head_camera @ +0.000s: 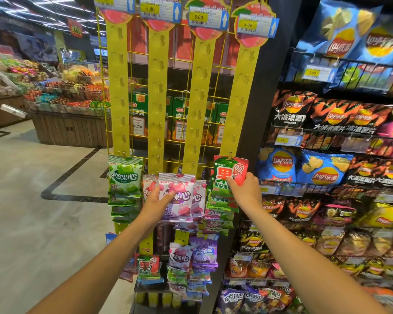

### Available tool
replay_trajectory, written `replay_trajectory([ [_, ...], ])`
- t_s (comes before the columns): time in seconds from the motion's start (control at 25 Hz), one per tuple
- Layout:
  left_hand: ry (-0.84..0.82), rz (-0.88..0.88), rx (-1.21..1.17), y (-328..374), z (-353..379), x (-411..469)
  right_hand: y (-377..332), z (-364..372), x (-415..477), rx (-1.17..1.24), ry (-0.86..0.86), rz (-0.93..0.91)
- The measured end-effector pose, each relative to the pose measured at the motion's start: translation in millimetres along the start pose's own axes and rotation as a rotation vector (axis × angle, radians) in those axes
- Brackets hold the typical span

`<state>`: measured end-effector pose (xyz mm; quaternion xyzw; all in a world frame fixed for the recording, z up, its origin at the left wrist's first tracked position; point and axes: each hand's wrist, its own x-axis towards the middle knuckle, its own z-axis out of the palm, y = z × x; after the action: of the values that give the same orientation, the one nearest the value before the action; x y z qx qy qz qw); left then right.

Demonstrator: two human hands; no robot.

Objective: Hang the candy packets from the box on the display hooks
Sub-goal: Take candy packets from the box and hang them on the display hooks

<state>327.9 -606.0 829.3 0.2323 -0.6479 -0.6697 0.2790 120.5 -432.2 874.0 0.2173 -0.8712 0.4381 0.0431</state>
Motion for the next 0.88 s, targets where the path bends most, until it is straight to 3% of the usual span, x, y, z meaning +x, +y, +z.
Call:
replay_trajectory([
  [0.24,-0.008,-0.058,-0.018,0.9,2.9,-4.3,9.3,5.8,-17.3,-0.029,0.141,0.006],
  [0.36,-0.009,-0.107,-0.131,-3.0,5.4,0.6,3.5,10.7,-36.7,0.202,0.223,-0.203],
  [0.48,-0.008,-0.139,-0.225,-46.8,-3.0,37.7,-11.4,19.6,-55.5,0.337,-0.062,-0.256],
  [0.64,0.023,-0.158,-0.154,-7.9,19.0,20.1,-19.7,35.0,-65.6,0.371,-0.370,-0.130],
  [0.88,0.089,0.004,-0.069,21.7,29.2,27.3,-32.9,40.4,-48.7,0.459,-0.225,-0.092],
])
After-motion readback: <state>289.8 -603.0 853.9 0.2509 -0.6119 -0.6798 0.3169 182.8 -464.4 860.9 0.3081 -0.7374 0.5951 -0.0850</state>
